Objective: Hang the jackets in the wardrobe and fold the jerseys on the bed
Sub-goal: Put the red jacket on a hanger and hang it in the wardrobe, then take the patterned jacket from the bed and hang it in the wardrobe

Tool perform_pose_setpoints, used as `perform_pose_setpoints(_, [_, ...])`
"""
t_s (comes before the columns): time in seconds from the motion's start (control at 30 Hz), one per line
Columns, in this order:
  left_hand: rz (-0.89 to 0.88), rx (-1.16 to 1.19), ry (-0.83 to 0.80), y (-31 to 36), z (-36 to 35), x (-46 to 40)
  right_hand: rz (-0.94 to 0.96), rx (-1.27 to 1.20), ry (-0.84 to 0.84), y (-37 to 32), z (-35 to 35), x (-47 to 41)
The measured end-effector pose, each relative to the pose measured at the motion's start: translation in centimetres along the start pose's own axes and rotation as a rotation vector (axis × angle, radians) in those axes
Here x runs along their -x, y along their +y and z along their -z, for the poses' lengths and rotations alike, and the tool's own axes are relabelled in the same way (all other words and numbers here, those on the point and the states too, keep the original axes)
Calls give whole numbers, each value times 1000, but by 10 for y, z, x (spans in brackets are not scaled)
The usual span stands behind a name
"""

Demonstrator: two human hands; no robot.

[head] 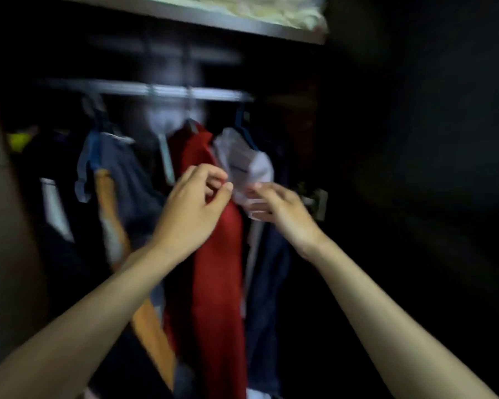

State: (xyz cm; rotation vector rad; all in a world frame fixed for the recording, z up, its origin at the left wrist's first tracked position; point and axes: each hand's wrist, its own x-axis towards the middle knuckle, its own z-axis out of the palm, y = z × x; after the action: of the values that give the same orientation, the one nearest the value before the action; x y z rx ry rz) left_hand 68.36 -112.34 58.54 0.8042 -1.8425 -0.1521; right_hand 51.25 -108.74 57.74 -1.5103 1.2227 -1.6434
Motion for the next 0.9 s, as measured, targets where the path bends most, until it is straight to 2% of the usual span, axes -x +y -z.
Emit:
perform_pose_setpoints(0.17, [-108,387,-235,110,-60,56,17,468,168,-32,97,143])
perform_pose_setpoints(0.3, [-310,551,-333,220,-84,81,56,767,365,-93,151,271])
perform_pose_setpoints(0.5, [-658,861,-554,389,-125,135,-161,1061,757,-138,249,424])
perform_pose_setpoints(0.6, [-771,933,-707,461,-161,181,-285,1125,928,-152,300,505])
perform_pose_setpoints(0.7, [-799,952,-905,525,-211,231,-435,1089,1082,-156,348,591])
perform_pose_setpoints(0.9, [-823,820,-1247,630,-320,333,-665,928,1306,-125,446,737])
